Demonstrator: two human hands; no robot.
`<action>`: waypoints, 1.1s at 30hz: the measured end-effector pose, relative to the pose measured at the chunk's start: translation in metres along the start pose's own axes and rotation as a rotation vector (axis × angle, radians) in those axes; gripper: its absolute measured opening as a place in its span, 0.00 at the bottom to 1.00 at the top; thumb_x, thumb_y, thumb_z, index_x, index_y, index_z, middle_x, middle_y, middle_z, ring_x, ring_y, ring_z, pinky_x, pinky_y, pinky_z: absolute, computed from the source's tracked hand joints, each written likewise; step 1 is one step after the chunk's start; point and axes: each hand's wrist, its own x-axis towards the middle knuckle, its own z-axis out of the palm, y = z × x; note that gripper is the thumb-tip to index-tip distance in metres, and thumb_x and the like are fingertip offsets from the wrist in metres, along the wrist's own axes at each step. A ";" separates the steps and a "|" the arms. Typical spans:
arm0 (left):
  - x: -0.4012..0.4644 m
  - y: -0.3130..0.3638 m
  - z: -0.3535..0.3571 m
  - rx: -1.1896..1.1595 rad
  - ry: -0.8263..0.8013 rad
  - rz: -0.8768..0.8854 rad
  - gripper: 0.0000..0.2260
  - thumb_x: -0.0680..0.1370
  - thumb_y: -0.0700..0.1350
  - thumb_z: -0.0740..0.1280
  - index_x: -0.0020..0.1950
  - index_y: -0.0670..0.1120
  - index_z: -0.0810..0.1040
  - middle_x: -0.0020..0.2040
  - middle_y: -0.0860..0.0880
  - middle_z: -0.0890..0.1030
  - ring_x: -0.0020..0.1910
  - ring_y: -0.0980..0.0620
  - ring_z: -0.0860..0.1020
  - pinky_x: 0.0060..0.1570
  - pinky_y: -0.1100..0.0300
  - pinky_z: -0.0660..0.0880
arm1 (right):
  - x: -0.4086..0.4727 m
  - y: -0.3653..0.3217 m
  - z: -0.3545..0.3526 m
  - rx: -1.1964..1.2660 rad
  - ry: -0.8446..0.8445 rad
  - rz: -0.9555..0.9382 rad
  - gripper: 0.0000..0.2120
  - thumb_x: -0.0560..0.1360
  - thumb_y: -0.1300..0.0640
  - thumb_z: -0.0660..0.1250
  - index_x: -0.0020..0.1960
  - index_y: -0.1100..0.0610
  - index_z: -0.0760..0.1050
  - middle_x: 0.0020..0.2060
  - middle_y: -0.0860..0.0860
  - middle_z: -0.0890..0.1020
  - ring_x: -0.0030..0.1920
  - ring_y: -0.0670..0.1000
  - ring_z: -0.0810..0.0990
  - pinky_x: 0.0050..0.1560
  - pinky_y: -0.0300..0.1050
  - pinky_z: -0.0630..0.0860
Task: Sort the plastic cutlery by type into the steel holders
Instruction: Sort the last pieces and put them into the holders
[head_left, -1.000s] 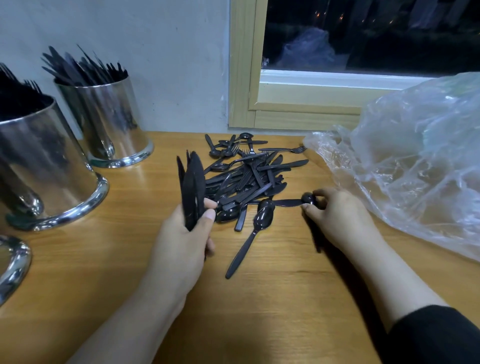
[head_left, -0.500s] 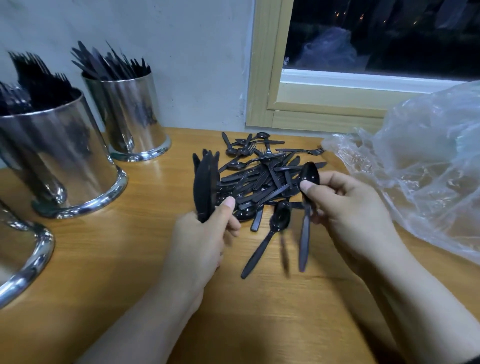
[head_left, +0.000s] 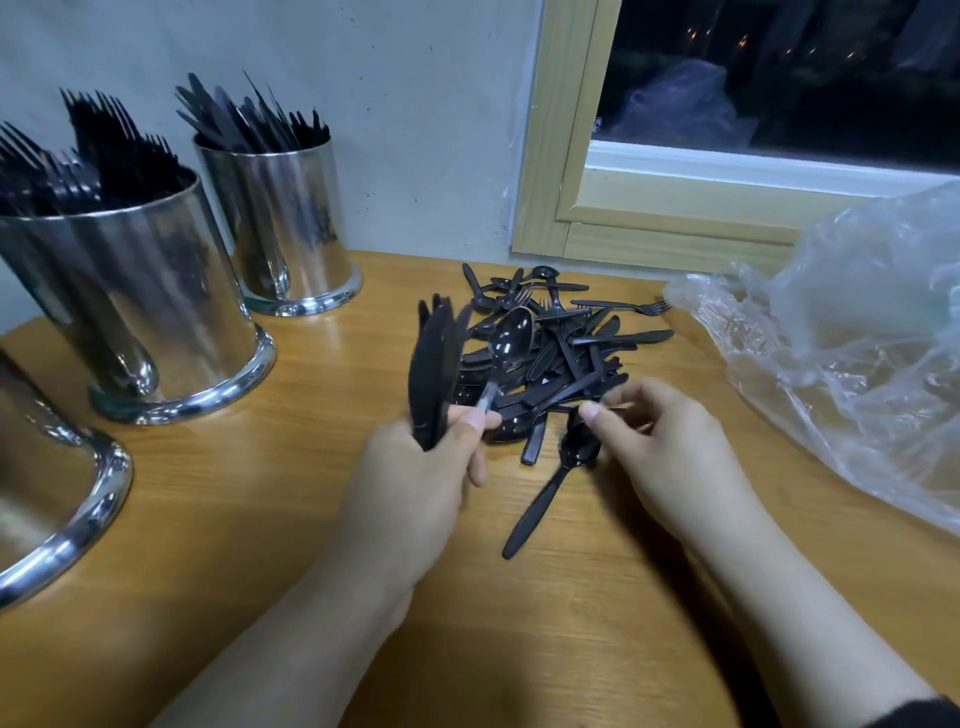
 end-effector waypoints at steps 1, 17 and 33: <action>0.003 -0.002 -0.003 -0.010 0.018 -0.010 0.12 0.83 0.52 0.64 0.43 0.54 0.84 0.33 0.42 0.78 0.23 0.53 0.66 0.28 0.57 0.64 | 0.001 0.002 0.001 -0.072 -0.037 0.008 0.11 0.76 0.43 0.71 0.50 0.50 0.76 0.27 0.45 0.80 0.32 0.33 0.76 0.32 0.27 0.67; -0.011 0.008 -0.017 0.214 0.104 -0.004 0.10 0.80 0.52 0.68 0.40 0.53 0.82 0.34 0.52 0.83 0.32 0.55 0.79 0.36 0.59 0.70 | -0.008 -0.003 -0.004 0.337 -0.149 -0.227 0.06 0.77 0.58 0.71 0.43 0.52 0.78 0.35 0.52 0.81 0.35 0.52 0.76 0.42 0.46 0.72; -0.019 0.013 -0.017 0.201 -0.123 -0.073 0.16 0.82 0.52 0.67 0.37 0.48 0.83 0.22 0.55 0.72 0.23 0.54 0.67 0.26 0.62 0.65 | -0.017 -0.012 0.016 0.603 0.078 -0.302 0.04 0.79 0.62 0.68 0.49 0.55 0.76 0.45 0.51 0.85 0.38 0.58 0.78 0.42 0.61 0.78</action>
